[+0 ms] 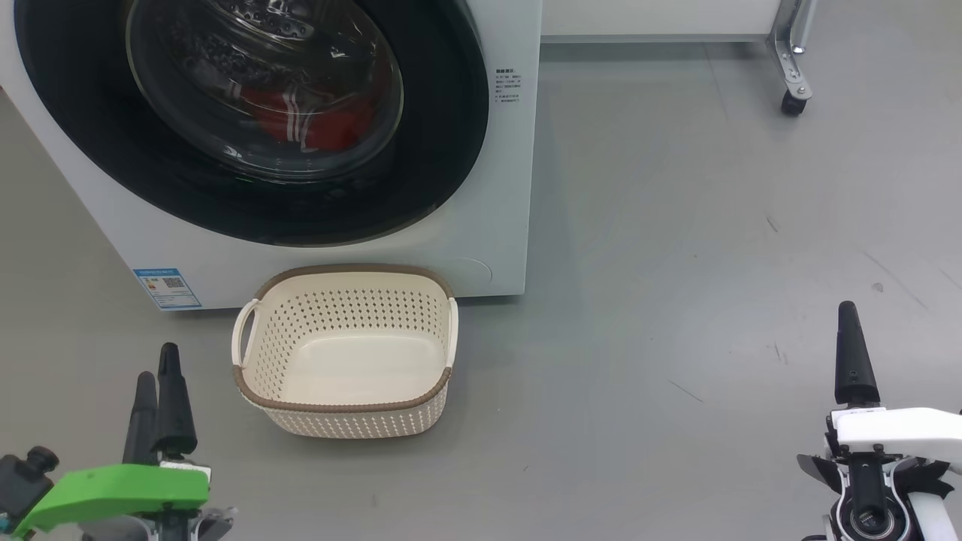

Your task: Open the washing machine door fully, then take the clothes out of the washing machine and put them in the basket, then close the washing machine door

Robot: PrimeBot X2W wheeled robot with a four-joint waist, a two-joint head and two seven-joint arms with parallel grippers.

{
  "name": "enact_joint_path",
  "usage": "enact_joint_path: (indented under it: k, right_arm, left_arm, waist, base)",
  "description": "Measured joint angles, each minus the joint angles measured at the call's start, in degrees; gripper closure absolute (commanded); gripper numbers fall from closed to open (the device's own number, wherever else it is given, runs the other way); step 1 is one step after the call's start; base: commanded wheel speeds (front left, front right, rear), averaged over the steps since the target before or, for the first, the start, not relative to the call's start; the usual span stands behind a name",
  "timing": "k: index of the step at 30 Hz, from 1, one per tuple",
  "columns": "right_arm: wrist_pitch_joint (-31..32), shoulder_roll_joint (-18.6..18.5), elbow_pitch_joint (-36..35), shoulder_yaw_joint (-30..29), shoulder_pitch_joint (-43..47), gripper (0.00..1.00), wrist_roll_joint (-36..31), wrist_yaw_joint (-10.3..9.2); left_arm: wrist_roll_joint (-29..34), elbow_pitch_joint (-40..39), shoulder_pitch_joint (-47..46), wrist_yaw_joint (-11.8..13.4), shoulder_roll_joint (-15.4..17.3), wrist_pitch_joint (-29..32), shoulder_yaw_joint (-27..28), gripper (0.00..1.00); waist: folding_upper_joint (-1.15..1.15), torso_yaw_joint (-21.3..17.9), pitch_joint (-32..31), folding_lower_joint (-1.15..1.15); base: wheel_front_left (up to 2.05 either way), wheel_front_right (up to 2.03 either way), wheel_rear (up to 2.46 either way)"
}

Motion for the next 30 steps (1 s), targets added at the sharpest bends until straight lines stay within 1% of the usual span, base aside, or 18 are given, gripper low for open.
enact_joint_path:
  k: [3, 7, 11, 16, 18, 21, 26, 30]
  right_arm:
    - [-0.5, -0.1, -0.7, 0.4, 0.0, 0.0, -2.5, -0.05]
    - [-1.3, -0.1, -1.3, 1.4, 0.0, 0.0, -6.8, -0.97]
    - [-2.0, -0.1, -1.5, 1.9, 0.0, 0.0, -9.4, -1.96]
    - [-3.0, -0.2, -2.0, 2.8, 0.0, 0.0, -13.8, -3.02]
    - [-3.3, -0.3, -2.1, 3.2, 0.0, 0.0, -15.3, -3.57]
    - [-4.0, -0.3, -2.3, 3.4, 0.0, 0.0, -17.1, -4.99]
    - [-5.0, -0.4, -2.5, 4.5, 0.0, 0.0, -23.2, -6.09]
    - [-5.6, -0.4, -2.1, 5.9, 0.0, 0.0, -27.4, -7.55]
  left_arm:
    - [2.5, -0.9, 0.0, 0.0, 0.1, -0.6, -0.1, 0.0]
    - [6.0, -1.5, 0.0, 0.0, 0.1, -1.4, -0.7, 0.0]
    - [11.5, -1.9, 0.1, 0.0, 0.2, -2.3, -0.8, 0.0]
    - [21.0, -2.5, 0.2, 0.1, 0.3, -3.1, -1.7, 0.0]
    - [23.3, -2.5, 0.3, 0.7, 0.3, -3.6, -2.2, 0.0]
    - [26.6, -2.6, 0.6, 1.4, 0.4, -4.1, -3.1, 0.0]
    - [30.9, -2.8, 0.7, 2.6, 0.5, -5.1, -4.4, 0.0]
    - [37.1, -2.5, 0.9, 4.4, 0.7, -6.1, -5.1, 0.0]
  waist:
    - [0.0, 0.0, 0.1, 0.0]
    - [0.0, -0.1, 0.2, 0.0]
    - [0.0, -0.1, 0.3, 0.0]
    - [0.0, 0.0, 0.4, 0.0]
    - [0.0, 0.0, 0.5, 0.0]
    - [0.0, 0.1, 0.6, 0.0]
    - [0.0, 0.1, 0.7, 0.0]
    - [0.0, 0.0, 0.8, 0.0]
  base:
    - [0.0, 0.0, 0.0]
    - [0.0, 0.0, 0.0]
    - [0.0, 0.0, 0.0]
    - [0.0, 0.0, 0.0]
    - [0.0, 0.0, 0.0]
    - [0.0, 0.0, 0.0]
    - [0.0, 0.0, 0.0]
    - [0.0, 0.0, 0.0]
